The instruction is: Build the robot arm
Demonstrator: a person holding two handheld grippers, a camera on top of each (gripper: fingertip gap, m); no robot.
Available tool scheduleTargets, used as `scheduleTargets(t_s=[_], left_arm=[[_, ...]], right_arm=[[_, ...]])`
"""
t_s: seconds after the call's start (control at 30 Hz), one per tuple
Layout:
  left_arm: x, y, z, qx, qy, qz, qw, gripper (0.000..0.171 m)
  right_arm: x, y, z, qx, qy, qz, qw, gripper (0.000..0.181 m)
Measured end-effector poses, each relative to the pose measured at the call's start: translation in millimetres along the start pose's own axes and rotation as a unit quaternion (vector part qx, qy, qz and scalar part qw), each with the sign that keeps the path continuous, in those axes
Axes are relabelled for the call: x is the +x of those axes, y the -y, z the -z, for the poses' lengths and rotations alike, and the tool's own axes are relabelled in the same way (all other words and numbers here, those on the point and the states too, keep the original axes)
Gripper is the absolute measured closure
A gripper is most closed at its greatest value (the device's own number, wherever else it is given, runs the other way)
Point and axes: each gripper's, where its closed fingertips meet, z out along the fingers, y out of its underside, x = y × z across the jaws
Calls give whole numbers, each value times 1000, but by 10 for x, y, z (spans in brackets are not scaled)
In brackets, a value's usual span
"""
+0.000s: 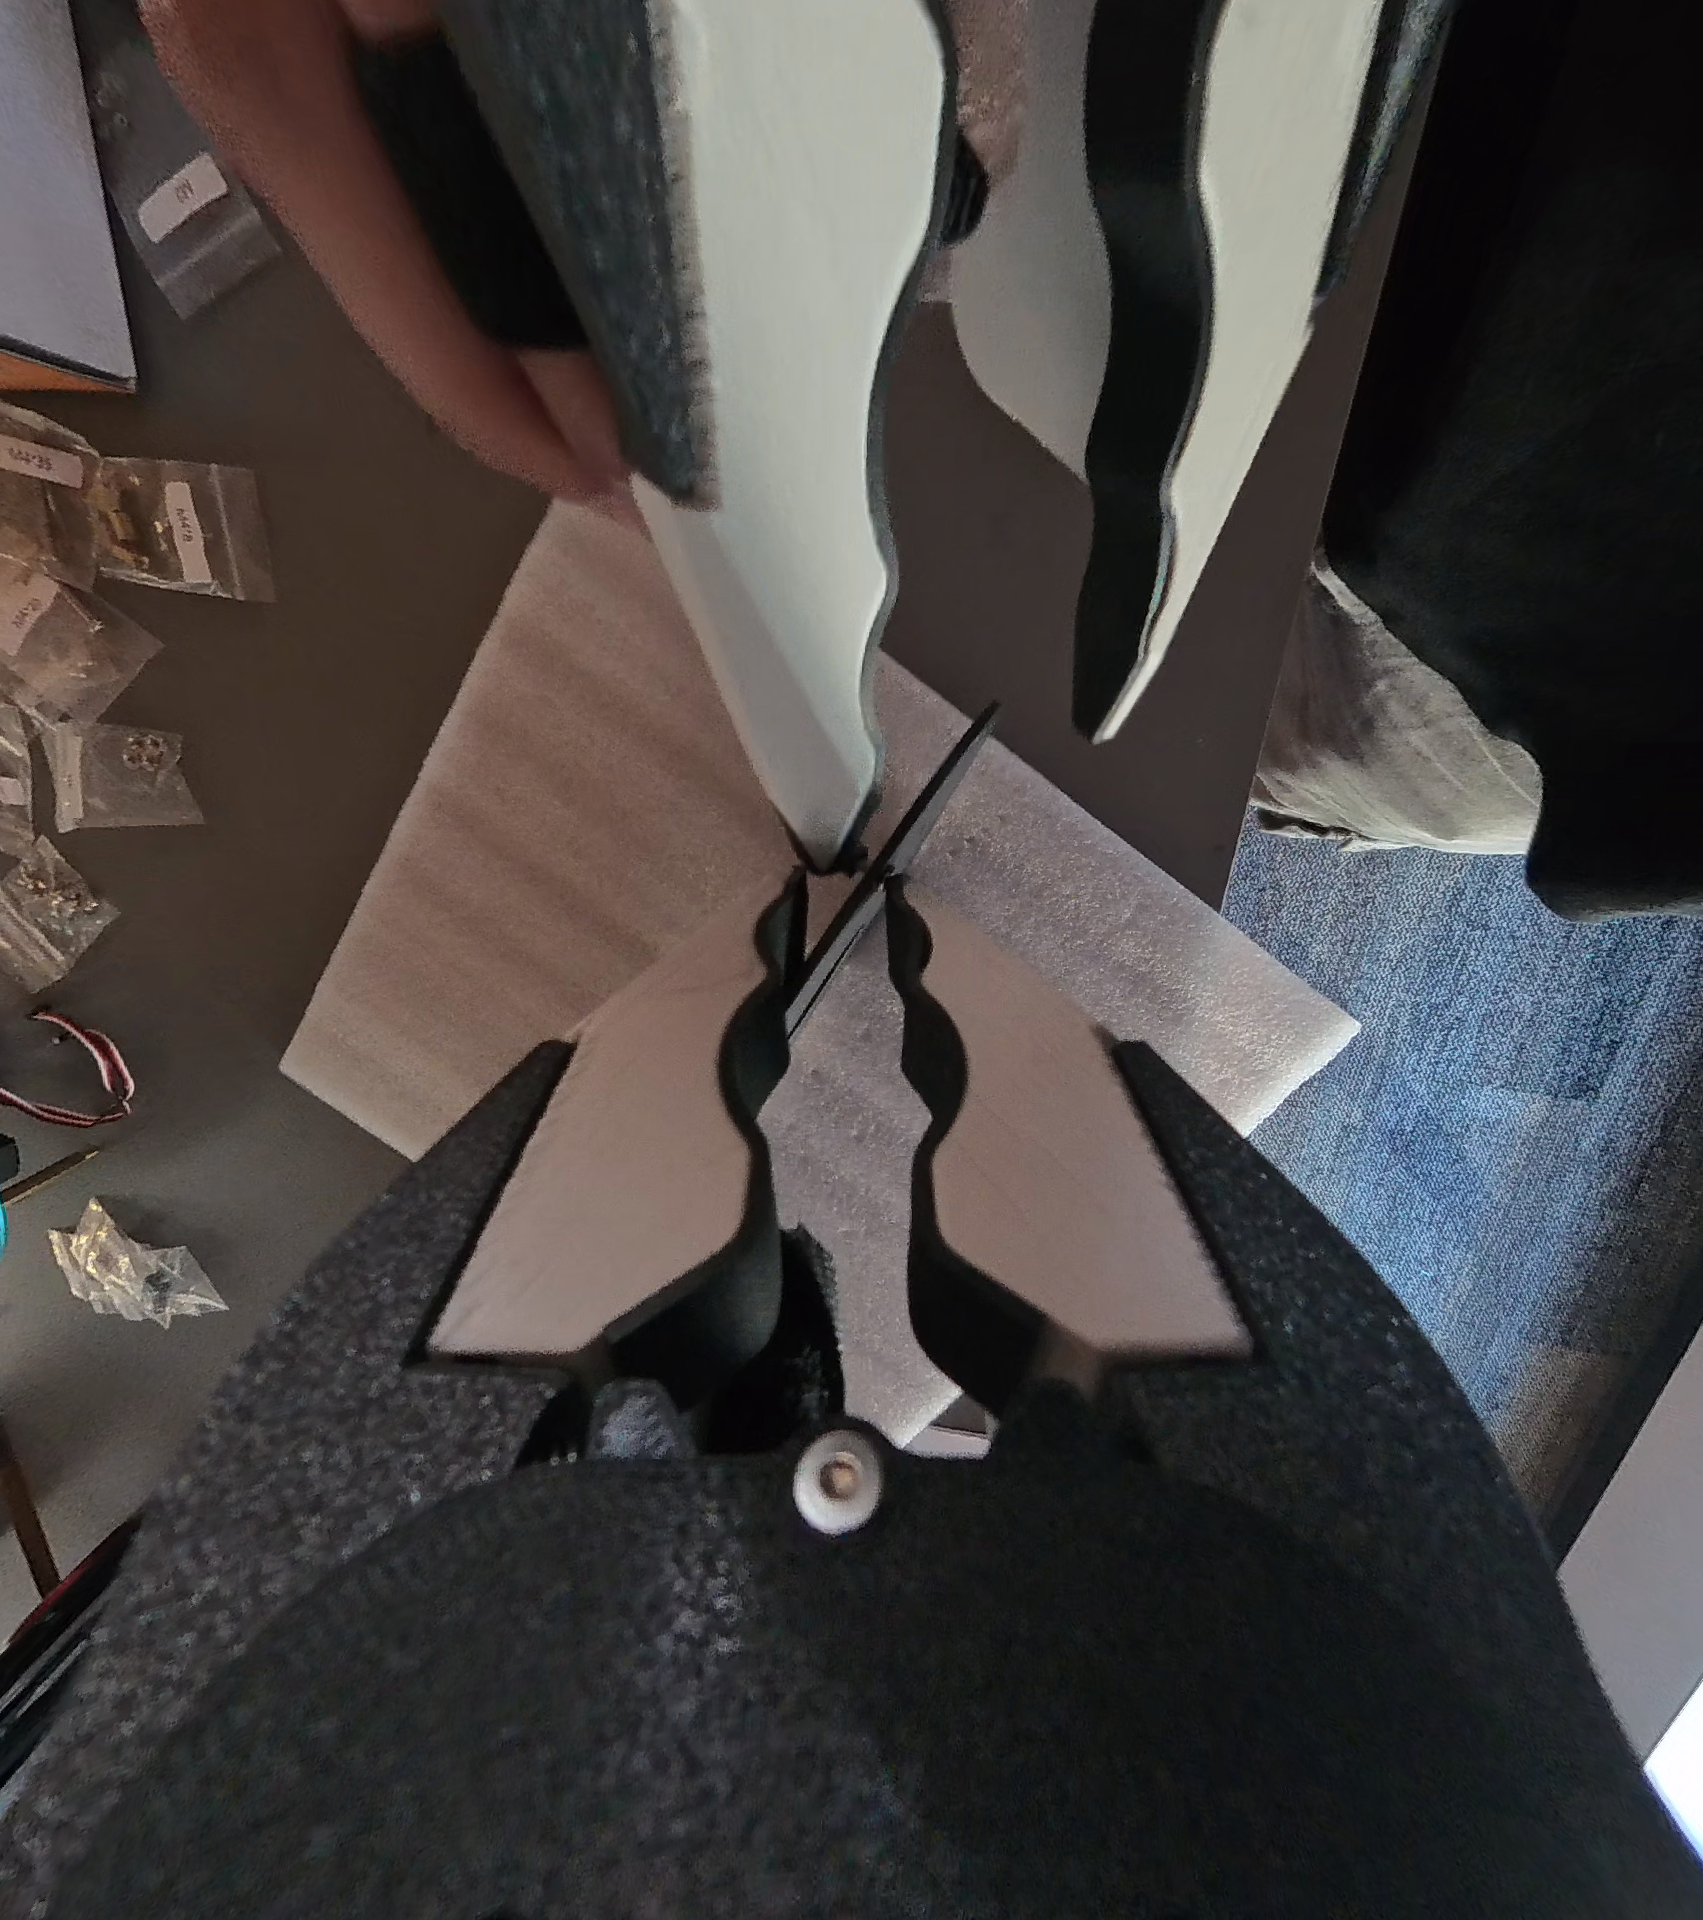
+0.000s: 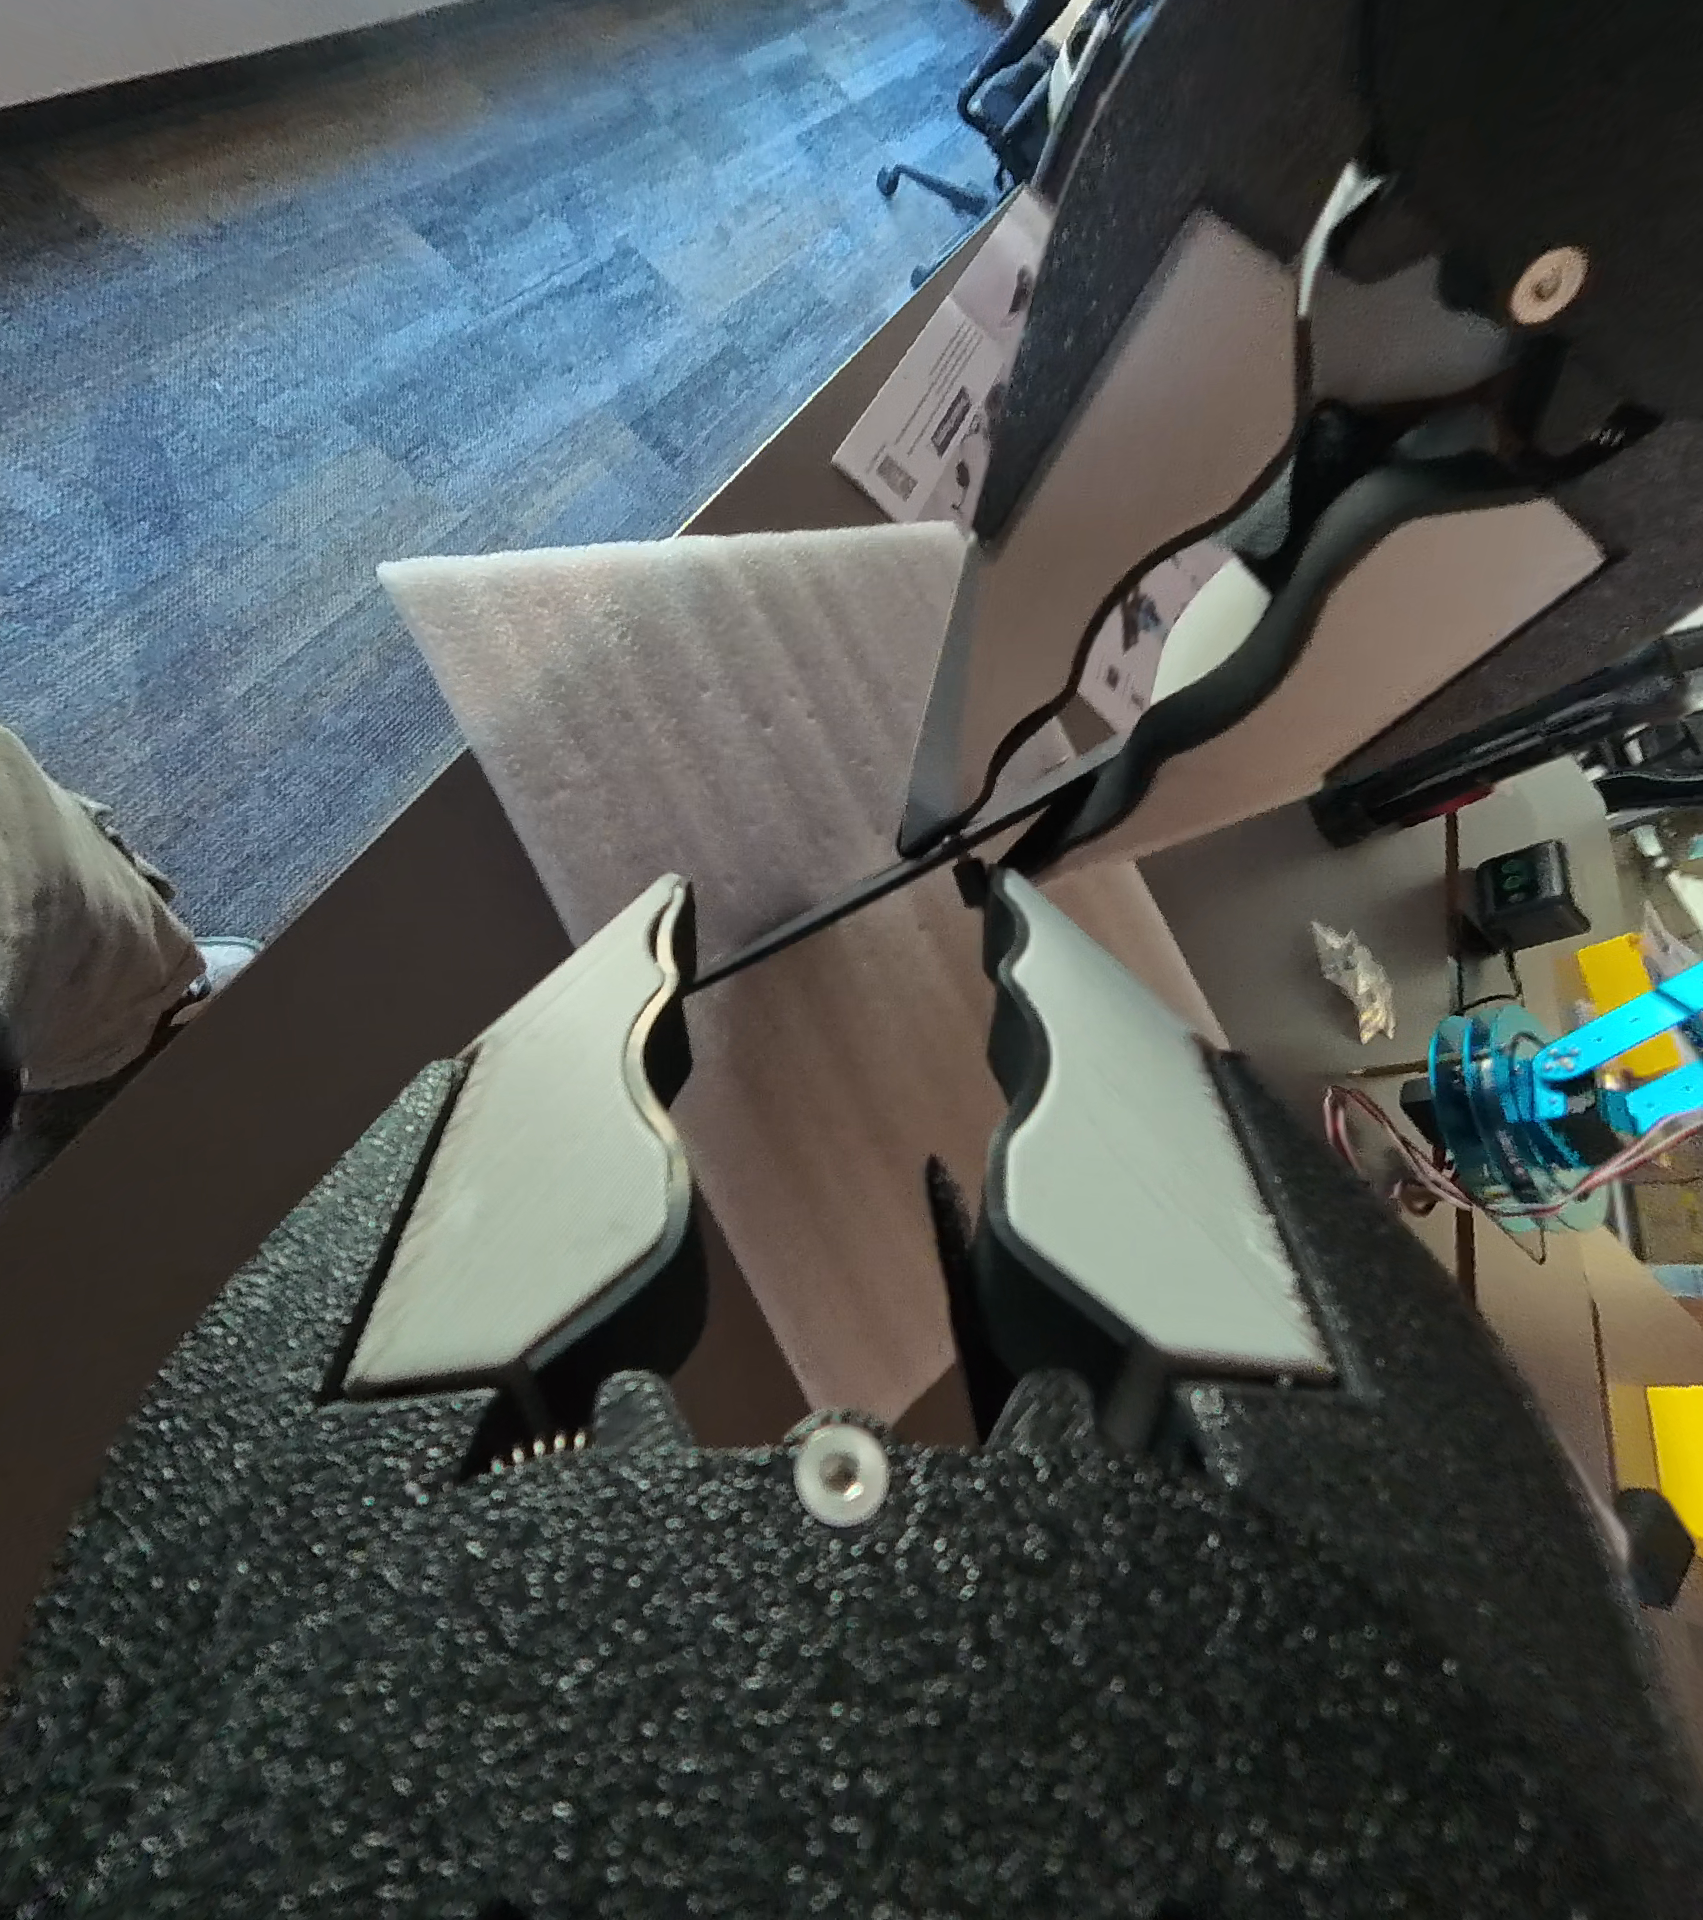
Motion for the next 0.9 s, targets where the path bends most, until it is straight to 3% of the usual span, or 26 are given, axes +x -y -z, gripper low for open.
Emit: scheduleTargets(t_s=[0.9], left_arm=[[5,-5,6,2,1,3,1000,157]], right_arm=[[2,19,37,5,3,-12,1000,127]])
